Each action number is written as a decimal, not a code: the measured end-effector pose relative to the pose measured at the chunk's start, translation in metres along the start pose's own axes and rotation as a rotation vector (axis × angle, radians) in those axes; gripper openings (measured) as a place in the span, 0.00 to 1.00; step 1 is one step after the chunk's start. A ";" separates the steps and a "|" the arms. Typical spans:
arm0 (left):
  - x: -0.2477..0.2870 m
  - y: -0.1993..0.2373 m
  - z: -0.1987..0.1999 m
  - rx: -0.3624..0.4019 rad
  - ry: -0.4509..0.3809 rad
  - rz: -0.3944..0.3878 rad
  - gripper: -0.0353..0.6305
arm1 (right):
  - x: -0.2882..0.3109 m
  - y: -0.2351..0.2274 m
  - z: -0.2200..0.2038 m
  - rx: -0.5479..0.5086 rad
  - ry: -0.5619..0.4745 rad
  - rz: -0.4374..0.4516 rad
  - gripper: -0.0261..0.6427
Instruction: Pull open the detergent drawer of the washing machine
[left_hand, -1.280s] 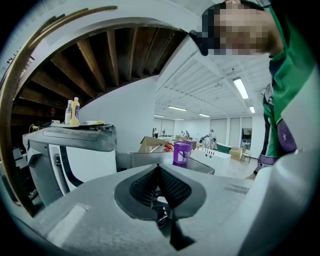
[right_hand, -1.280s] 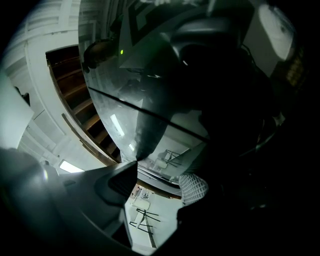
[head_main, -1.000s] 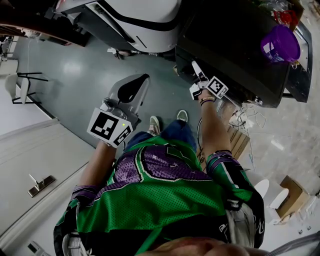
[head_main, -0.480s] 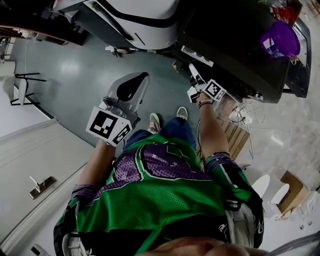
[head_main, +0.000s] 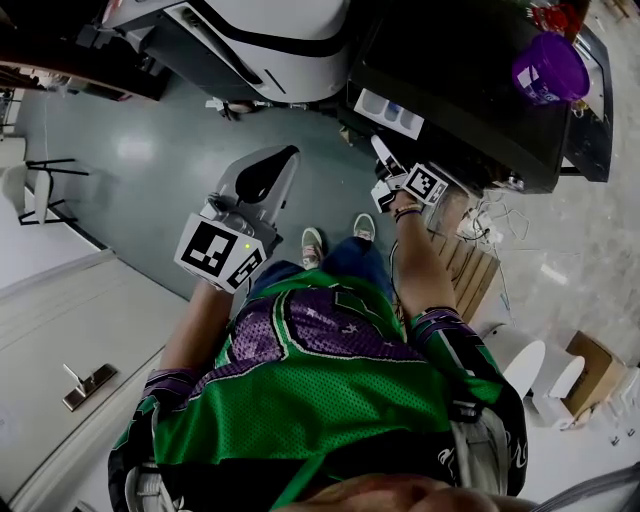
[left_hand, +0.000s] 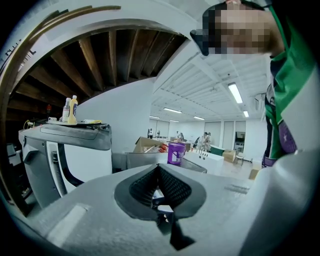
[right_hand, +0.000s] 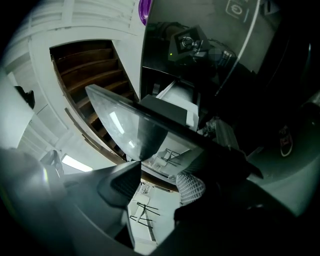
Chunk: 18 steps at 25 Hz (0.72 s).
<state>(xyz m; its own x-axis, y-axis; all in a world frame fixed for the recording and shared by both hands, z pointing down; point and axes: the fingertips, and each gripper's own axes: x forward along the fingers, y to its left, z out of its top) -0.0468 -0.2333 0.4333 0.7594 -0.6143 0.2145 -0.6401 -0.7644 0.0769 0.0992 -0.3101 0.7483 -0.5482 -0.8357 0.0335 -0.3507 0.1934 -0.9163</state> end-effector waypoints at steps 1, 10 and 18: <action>-0.002 0.000 0.000 -0.001 -0.002 -0.006 0.08 | -0.001 0.002 -0.003 0.000 0.000 -0.002 0.36; -0.027 -0.003 -0.007 0.015 -0.007 -0.087 0.08 | -0.018 0.015 -0.031 -0.009 -0.042 -0.008 0.36; -0.052 -0.003 -0.016 0.036 -0.008 -0.139 0.08 | -0.031 0.027 -0.053 -0.017 -0.086 -0.013 0.36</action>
<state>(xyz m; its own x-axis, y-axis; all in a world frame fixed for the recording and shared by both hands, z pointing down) -0.0864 -0.1958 0.4378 0.8416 -0.5031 0.1963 -0.5239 -0.8488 0.0706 0.0667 -0.2519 0.7432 -0.4767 -0.8790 0.0103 -0.3707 0.1904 -0.9091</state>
